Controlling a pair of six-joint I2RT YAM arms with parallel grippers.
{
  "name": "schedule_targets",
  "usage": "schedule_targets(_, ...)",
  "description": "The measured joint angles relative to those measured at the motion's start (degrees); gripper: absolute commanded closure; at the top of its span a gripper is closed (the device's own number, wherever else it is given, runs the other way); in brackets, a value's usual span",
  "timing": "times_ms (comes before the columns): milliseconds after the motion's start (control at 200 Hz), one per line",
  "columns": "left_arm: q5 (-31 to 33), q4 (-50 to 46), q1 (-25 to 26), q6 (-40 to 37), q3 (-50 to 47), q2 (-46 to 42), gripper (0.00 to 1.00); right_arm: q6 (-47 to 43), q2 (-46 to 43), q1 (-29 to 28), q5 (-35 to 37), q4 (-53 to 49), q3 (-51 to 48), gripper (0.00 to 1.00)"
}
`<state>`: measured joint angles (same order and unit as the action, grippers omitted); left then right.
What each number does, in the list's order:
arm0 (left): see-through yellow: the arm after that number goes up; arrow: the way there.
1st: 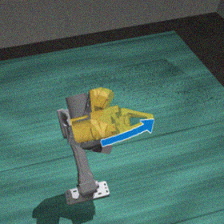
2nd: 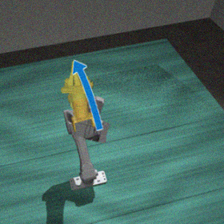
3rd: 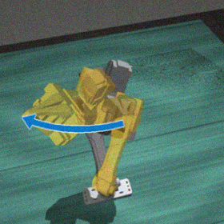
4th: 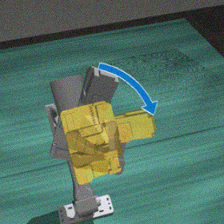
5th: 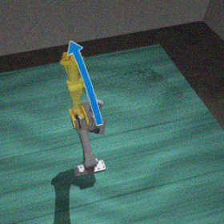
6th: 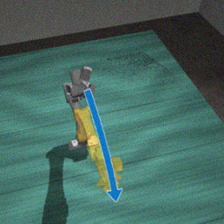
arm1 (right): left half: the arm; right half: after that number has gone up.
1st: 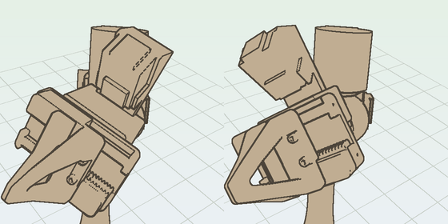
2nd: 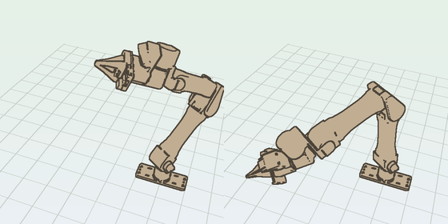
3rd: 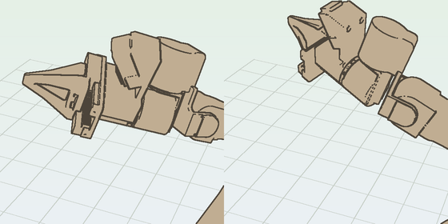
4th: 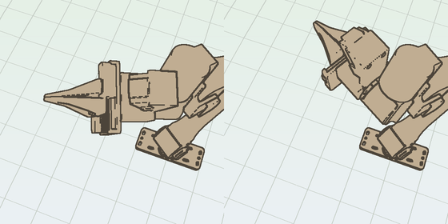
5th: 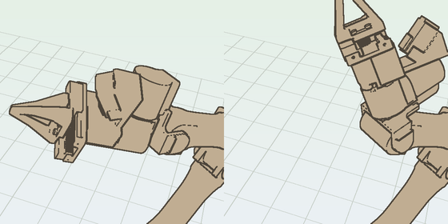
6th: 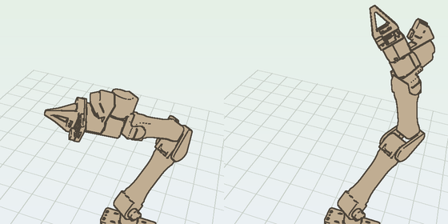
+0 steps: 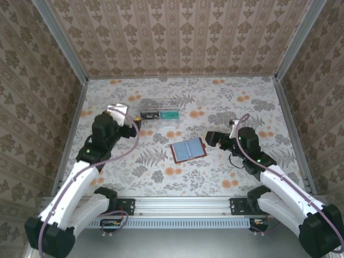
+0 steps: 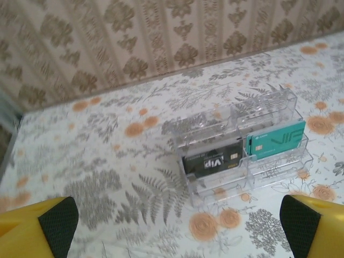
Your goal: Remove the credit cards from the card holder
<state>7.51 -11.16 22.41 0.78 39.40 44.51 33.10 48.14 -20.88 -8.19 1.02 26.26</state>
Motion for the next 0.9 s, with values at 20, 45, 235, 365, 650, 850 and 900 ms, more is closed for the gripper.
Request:
schedule_targets(20, 0.68, -0.09, -0.02, 1.27, -1.33, -1.36, 0.0, -0.39, 0.0, 0.0, 1.53, -0.9, 0.68, 0.0)
schedule_targets(45, 1.9, -0.02, -0.02, 2.91, -3.13, -3.45, 0.0, -1.05, 0.0, 0.0, 3.5, -1.84, 1.4, 0.0)
schedule_targets(235, 13.05, 0.07, -0.5, 7.28, -11.91, -10.73, 0.0, -9.31, -0.31, 0.0, 18.16, -1.99, 2.27, 0.0)
schedule_targets(365, 16.59, 3.19, -6.8, 7.91, -12.17, -5.2, 0.0, -15.69, 0.17, 0.02, 26.62, 4.42, -1.2, 0.0)
schedule_targets(650, 11.91, 18.97, -20.26, 6.4, -12.31, 20.31, 0.0, -26.36, 19.45, 6.6, 35.63, 19.12, -1.7, 0.0)
schedule_targets(850, 8.5, 37.27, -20.28, 2.71, -13.99, 33.42, 0.0, -29.99, 30.75, 13.2, 31.19, 30.93, -1.7, 0.0)
schedule_targets(900, 7.56, 42.23, -20.28, 2.1, -14.86, 36.0, 0.0, -30.1, 32.46, 15.02, 29.2, 34.95, -2.23, 0.0)
